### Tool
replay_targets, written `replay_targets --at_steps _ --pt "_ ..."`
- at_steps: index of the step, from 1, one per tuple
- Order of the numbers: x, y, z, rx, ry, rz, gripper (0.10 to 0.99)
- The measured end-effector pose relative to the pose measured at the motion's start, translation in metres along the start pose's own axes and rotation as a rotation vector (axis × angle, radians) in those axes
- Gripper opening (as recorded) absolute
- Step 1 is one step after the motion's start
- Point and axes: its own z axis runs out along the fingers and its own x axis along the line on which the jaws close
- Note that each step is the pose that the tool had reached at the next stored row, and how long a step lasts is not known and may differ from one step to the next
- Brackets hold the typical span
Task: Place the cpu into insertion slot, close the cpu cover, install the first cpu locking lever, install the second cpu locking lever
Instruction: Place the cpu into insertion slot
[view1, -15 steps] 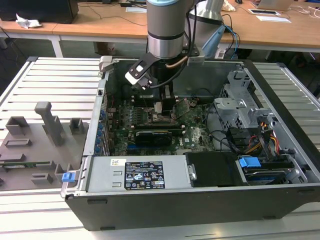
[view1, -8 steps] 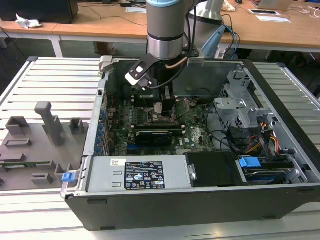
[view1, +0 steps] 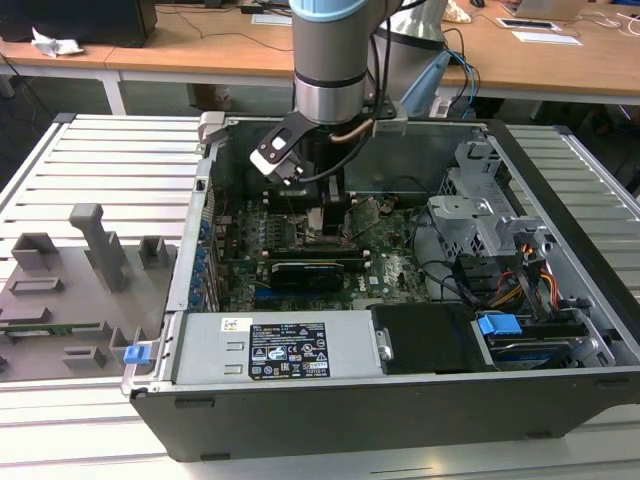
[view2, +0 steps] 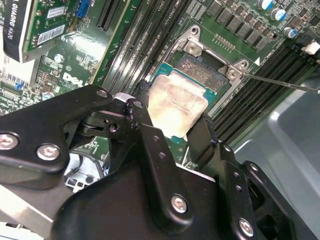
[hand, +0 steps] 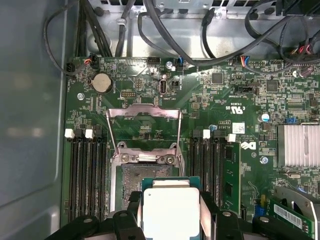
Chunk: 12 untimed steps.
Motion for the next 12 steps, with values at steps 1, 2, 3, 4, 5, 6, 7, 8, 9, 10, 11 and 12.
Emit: replay_targets --at_steps 1,2,3,4,5,6,7,8,9,10,11,12 --pt "0.0001 -0.0001 0.0005 0.000 0.0000 0.000 0.541" --pt "0.0002 -0.0002 0.0010 0.000 0.0000 0.000 0.541" --pt "0.0003 -0.0003 0.0014 0.000 -0.0001 0.000 0.541" --pt "0.0004 -0.0005 0.0019 0.000 0.0000 0.000 0.541" --pt "0.0004 -0.0007 0.0022 0.000 -0.0001 0.000 0.541" --pt "0.0005 -0.0008 0.0027 0.000 -0.0001 0.000 0.541" --pt "0.0006 -0.0008 0.0030 0.000 -0.0001 0.000 0.541" --pt "0.0006 -0.0009 0.0035 0.000 0.0000 0.000 0.541" --pt "0.0007 -0.0010 0.0039 0.000 0.0000 0.000 0.541" --pt "0.0007 -0.0012 0.0043 0.000 0.0000 0.000 0.541" --pt "0.0007 -0.0013 0.0047 0.000 0.0000 0.000 0.541" --pt "0.0008 -0.0013 0.0053 0.000 -0.0001 0.000 0.541"
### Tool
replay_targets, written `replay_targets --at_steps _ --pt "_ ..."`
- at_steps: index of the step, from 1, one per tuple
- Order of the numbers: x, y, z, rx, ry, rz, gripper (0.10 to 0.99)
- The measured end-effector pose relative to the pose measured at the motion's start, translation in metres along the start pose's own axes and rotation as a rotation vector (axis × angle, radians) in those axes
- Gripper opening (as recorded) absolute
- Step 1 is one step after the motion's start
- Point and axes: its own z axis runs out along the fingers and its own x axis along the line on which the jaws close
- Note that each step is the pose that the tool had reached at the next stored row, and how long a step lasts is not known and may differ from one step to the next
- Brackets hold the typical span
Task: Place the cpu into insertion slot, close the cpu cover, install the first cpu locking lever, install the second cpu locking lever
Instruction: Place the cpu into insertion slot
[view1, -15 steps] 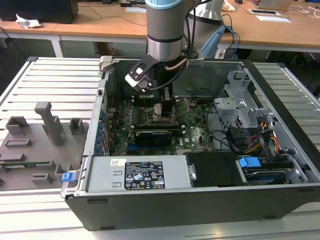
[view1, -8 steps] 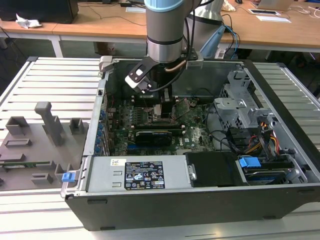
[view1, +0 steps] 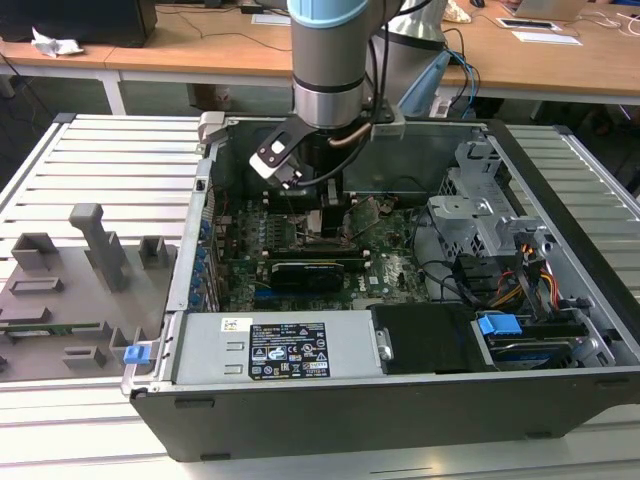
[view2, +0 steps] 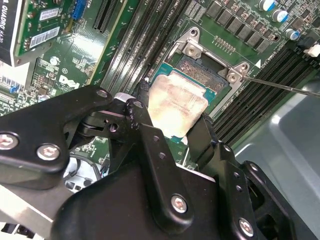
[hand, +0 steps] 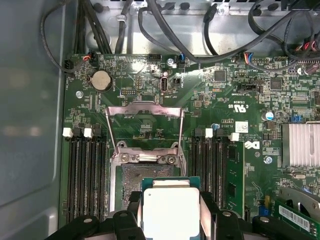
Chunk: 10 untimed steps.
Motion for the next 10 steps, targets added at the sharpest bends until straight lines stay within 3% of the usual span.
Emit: replay_targets --at_steps 10 --pt "0.0049 -0.0012 0.0072 0.001 0.0000 0.000 0.541"
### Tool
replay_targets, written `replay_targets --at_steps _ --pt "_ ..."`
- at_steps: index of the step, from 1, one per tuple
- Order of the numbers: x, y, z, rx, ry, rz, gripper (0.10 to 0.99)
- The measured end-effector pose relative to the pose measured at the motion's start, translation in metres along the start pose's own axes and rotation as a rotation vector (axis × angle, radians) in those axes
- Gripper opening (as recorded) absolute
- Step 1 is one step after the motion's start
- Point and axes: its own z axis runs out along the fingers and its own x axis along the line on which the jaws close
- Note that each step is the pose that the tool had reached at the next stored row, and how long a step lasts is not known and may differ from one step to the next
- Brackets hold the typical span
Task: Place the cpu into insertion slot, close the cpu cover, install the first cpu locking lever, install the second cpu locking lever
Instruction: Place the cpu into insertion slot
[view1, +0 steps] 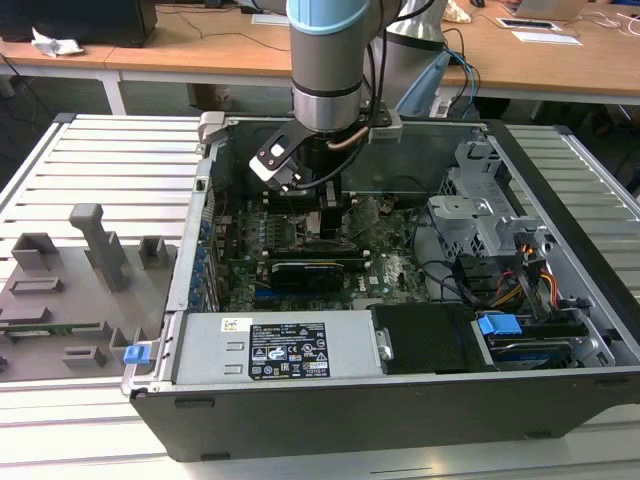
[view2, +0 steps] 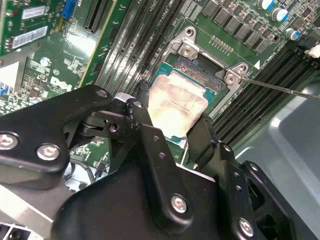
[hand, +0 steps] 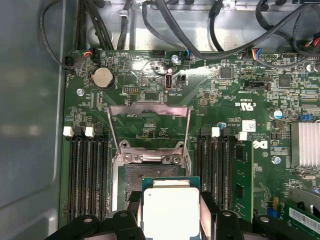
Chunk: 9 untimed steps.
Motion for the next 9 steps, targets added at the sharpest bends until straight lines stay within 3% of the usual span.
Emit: replay_targets --at_steps 5,9 --pt "0.0051 -0.0001 0.0022 0.001 -0.0001 0.002 0.541" --pt "0.0101 -0.0005 0.0073 0.009 -0.0010 0.005 0.541"
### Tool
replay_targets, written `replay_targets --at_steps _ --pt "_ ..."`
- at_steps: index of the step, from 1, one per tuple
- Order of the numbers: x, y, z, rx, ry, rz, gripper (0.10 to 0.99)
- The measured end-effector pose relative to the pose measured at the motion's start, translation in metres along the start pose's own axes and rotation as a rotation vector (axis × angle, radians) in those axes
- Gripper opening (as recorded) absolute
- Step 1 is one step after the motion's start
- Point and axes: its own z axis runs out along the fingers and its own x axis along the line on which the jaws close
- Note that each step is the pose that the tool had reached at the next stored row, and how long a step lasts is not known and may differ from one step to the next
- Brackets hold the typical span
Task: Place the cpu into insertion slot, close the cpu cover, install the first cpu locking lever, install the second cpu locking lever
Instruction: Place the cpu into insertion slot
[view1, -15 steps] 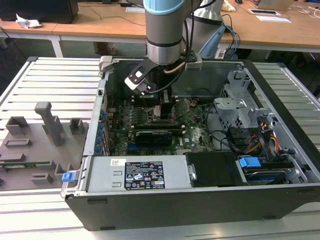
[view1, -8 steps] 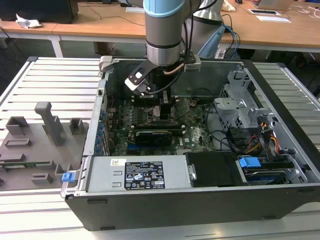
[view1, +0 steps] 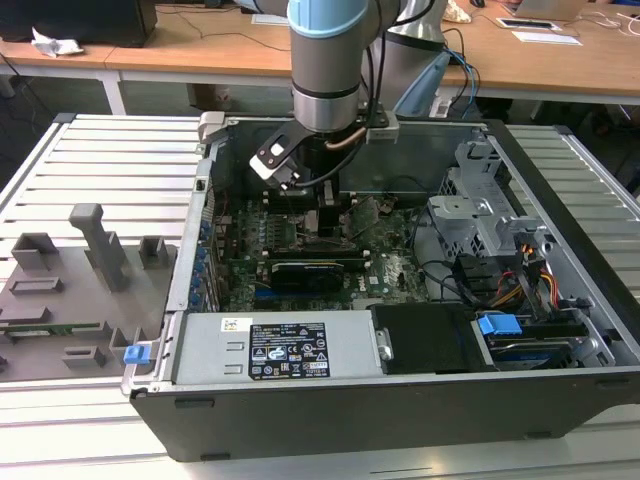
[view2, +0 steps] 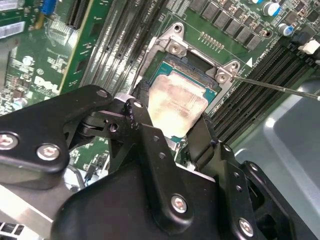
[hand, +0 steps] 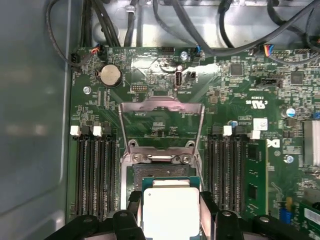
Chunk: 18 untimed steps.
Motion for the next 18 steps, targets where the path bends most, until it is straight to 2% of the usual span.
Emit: replay_targets --at_steps 4,9,15,18 --pt "0.0001 -0.0005 0.0071 0.004 -0.0003 0.004 0.541" --pt "0.0000 -0.0006 0.0096 0.004 -0.0021 0.028 0.541" --pt "0.0008 -0.0007 0.0115 0.005 -0.0020 0.029 0.541" --pt "0.0042 -0.0006 0.0120 0.005 -0.0020 0.029 0.541"
